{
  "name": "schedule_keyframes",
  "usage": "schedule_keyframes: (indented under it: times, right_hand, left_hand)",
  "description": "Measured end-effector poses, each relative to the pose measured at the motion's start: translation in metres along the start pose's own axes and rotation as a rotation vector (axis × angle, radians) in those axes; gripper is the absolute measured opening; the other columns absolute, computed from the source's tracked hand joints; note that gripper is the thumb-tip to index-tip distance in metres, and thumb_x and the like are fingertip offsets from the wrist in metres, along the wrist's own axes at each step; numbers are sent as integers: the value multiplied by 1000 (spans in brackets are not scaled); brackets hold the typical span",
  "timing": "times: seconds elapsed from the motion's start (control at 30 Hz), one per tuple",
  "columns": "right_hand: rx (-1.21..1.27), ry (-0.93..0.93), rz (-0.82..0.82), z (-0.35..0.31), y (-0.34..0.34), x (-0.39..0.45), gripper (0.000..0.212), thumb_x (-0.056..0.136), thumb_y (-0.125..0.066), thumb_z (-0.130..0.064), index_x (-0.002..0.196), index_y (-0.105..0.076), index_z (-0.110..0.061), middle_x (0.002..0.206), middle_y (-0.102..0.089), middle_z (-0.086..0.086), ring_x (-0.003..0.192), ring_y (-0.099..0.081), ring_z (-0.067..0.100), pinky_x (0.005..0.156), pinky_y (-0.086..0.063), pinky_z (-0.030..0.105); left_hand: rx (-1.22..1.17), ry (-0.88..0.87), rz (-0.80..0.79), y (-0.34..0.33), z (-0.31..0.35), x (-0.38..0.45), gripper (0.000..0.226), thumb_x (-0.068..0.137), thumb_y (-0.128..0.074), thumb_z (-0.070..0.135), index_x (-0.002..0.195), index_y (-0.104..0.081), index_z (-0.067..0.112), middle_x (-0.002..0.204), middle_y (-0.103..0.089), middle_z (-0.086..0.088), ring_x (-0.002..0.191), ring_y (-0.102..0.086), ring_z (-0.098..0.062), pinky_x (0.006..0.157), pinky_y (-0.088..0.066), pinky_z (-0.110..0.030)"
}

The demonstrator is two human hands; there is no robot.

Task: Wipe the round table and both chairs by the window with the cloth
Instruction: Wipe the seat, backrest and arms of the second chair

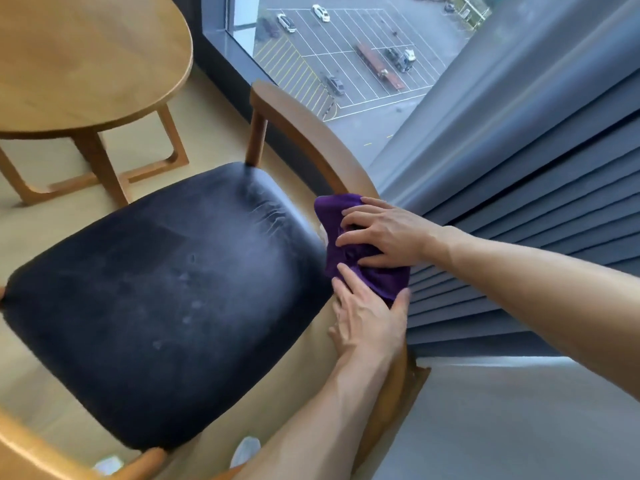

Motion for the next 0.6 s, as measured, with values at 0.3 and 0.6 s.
schedule_keyframes:
  times: [0.3,0.6]
  right_hand:
    - [-136,20,105,34,13,69,51,72,-67,-44,123,-63,-39,129,-54,-5,141,-32,17,120,-15,45]
    - [-190,-41,221,46,24,118,49,74,-69,-35,123,-64,-35,143,-49,1,145,-28,22,119,-15,52]
  left_hand:
    - [89,145,24,-22,10,46,98,87,-54,68,155,-13,11,151,-40,-8,136,-43,-28,102,-42,-42]
    - [-4,104,69,-3,38,97,63,98,-30,63,127,-51,11,126,-61,-9,117,-57,-32,96,-45,-45]
Point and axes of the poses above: each hand's wrist, its own x-axis towards the middle knuckle, its own y-axis out of the back of the hand, z = x × y, the point moved 4 cm from there along x, towards the middle knuckle
